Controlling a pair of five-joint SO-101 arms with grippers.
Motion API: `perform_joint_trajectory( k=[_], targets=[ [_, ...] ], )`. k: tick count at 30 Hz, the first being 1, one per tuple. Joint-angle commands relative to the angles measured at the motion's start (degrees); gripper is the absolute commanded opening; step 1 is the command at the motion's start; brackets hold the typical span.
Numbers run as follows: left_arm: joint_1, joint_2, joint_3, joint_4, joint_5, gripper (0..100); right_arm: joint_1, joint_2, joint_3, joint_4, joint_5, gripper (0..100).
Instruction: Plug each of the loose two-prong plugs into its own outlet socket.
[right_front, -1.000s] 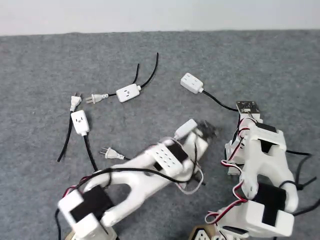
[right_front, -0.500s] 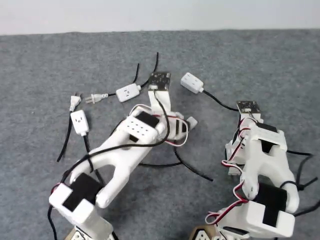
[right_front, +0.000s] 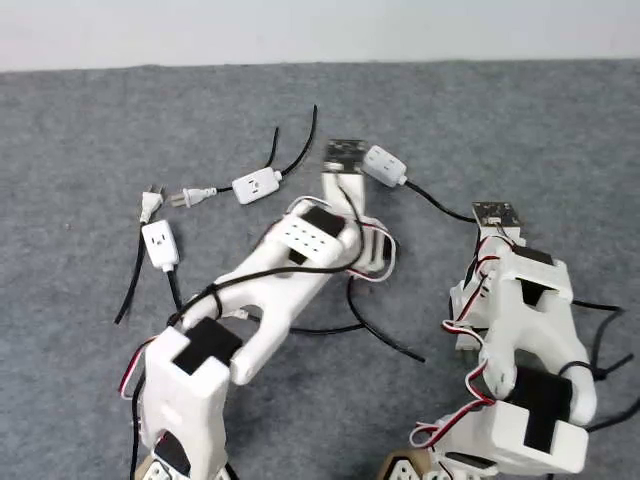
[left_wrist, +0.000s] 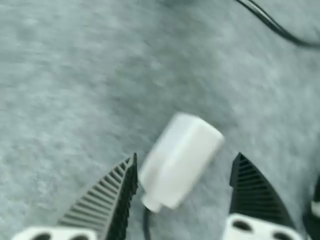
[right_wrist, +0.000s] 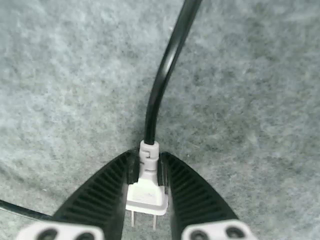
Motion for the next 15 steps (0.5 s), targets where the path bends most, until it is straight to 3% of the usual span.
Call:
perform_joint_trajectory(
  k=[1,4,10,15],
  targets=[
    [3.4,-0.2,-3.1,0.9,-1.7,26,1.2,0.0,-3.2,-1.2,0.2,0.8],
    [6.5,-0.1,-3.1,0.9,-4.5,19,1.2,0.0,-3.2,-1.2,0.2,0.8],
    [13.7,2.6,-5.0,4.6,-18.5,4,1.2,0.0,-3.2,-1.2,0.2,0.8],
    [13.6,7.3,-12.0,11.5,-20.4,4,1.2,0.0,-3.2,-1.3,0.2,0.8]
  ],
)
